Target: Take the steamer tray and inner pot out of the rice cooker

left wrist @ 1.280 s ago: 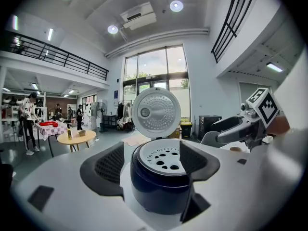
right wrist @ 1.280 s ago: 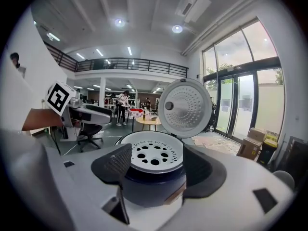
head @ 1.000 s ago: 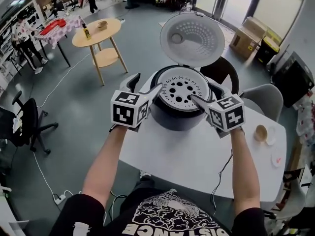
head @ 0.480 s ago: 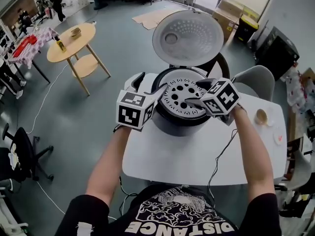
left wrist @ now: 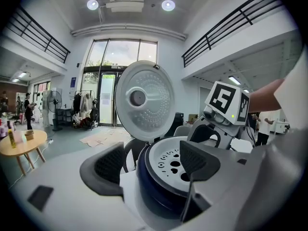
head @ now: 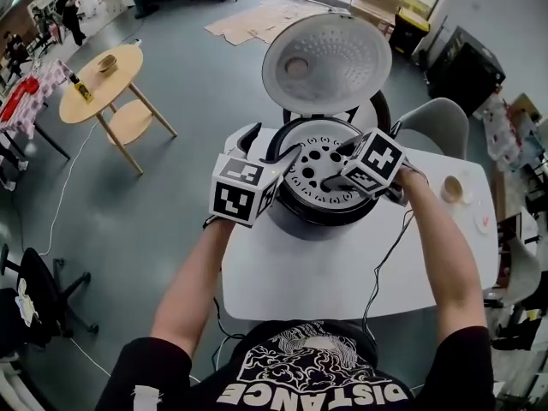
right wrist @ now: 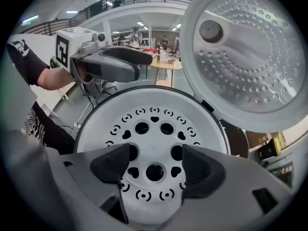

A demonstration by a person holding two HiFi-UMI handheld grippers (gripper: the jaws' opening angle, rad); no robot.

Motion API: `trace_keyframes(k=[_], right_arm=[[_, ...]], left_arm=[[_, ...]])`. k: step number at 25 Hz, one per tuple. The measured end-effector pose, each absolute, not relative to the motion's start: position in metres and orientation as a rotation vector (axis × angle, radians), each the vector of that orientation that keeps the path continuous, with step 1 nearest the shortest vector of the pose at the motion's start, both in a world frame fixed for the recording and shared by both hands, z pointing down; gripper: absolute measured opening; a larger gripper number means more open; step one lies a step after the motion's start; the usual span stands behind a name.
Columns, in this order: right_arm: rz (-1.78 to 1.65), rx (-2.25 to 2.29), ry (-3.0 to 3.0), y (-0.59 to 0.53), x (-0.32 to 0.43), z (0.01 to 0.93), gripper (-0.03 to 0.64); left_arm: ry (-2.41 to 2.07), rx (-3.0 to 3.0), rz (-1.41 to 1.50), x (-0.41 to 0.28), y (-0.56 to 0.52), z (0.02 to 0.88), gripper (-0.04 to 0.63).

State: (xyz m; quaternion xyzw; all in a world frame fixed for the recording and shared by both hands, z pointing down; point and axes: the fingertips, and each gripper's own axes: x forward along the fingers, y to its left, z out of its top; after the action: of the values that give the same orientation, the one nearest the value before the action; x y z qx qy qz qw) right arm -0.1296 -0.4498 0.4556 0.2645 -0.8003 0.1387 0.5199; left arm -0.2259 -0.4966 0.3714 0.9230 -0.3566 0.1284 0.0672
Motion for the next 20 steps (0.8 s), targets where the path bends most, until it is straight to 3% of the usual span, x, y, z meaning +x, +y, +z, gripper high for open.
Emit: trace_keyframes(k=[20], right_arm=[[0.362,0.489,-1.697,-0.455,-0.133,0.478,0.356]], left_arm=[[-1.006,2.786,0.384,-0.229,-0.501,0.382,0.353]])
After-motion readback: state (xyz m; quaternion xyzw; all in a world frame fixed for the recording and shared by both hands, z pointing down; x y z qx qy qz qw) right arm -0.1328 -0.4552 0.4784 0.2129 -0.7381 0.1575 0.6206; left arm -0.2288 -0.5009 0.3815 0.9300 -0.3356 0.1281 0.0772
